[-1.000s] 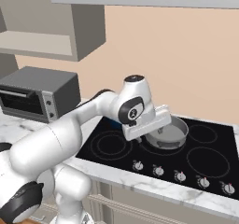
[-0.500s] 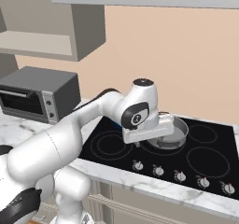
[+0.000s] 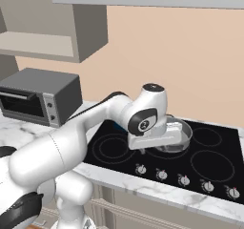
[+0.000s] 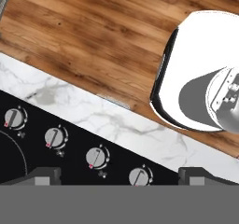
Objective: Pick the kettle from the cabinet and place it on a stove burner. Then pick the pot from the counter and place it on another stove burner. Finally, turn both burners on.
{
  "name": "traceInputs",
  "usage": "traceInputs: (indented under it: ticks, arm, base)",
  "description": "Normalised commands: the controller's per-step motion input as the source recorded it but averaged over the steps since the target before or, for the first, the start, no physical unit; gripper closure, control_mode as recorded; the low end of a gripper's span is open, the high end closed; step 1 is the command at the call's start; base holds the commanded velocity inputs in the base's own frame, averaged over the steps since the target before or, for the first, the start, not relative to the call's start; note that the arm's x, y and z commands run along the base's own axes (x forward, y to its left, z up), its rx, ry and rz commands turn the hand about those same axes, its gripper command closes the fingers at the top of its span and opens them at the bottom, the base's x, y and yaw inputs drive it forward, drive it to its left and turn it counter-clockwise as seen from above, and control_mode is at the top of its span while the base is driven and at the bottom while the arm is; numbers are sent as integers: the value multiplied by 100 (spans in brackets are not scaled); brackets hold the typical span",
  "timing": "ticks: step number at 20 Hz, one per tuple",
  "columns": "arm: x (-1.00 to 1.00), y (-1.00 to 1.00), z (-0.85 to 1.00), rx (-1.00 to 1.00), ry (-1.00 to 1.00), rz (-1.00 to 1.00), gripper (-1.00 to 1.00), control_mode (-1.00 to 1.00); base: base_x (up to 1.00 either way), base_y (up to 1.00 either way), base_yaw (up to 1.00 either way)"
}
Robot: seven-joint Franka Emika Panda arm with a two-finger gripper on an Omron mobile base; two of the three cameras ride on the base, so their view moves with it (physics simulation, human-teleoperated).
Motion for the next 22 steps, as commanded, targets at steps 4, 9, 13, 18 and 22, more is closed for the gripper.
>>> traceInputs:
  ticks: [4,9,13,18,22]
  arm:
    - [-2,0,-4,3,0,-12,-100,-100]
    - [0,6,-2,4,0,-21,-100,-100]
    - [0,9,-9,2,0,-23,-100,-100]
    - [1,0,-10,0,1,-21,-100,-100]
    - [21,0,-23,0,0,-16,-100,-100]
  base:
    - [0,0,0]
    - [0,0,0]
    - [0,0,0]
    - [0,0,0]
    - [0,0,0]
